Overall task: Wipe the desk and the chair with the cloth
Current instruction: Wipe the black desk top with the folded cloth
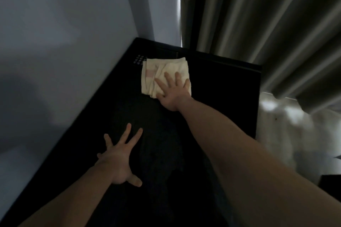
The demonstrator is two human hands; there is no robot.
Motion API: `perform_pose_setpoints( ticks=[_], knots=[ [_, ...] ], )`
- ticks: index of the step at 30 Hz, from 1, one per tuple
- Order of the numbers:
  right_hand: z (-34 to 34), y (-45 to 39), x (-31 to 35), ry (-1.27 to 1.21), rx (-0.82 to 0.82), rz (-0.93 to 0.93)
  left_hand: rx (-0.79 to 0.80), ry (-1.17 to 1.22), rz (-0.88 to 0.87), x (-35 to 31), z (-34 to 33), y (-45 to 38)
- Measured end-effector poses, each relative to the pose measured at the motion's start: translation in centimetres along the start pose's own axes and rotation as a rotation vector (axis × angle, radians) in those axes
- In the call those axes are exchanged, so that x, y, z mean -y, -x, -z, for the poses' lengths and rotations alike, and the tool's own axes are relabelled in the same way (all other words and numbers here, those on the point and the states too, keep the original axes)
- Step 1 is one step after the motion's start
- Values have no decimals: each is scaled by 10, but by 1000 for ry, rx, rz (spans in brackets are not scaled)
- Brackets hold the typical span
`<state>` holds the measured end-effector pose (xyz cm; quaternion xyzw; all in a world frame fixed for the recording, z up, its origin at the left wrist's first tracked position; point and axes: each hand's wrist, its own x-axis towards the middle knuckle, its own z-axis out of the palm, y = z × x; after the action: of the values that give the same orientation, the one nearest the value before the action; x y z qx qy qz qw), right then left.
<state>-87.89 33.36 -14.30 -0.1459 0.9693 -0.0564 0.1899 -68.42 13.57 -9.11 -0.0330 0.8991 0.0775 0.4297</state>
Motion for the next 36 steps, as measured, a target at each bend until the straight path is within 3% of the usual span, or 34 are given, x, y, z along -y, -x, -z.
perform_pose_setpoints(
  ticks=[6,11,15,19,28,36],
  knots=[
    [-27,61,10,-2,11,20,-92,37,-14,11,-13,4],
    [-62,140,32,-9,30,15,-269,94,-16,24,-51,26],
    [-92,213,55,-37,52,23,-196,14,-51,36,-77,52],
    [-119,284,73,-74,75,10,-112,78,-27,49,-117,97],
    [-183,482,119,-160,136,-25,-80,45,8,100,-204,177],
    [-188,471,124,-178,176,-128,-24,-16,47,90,-200,185]
  ],
)
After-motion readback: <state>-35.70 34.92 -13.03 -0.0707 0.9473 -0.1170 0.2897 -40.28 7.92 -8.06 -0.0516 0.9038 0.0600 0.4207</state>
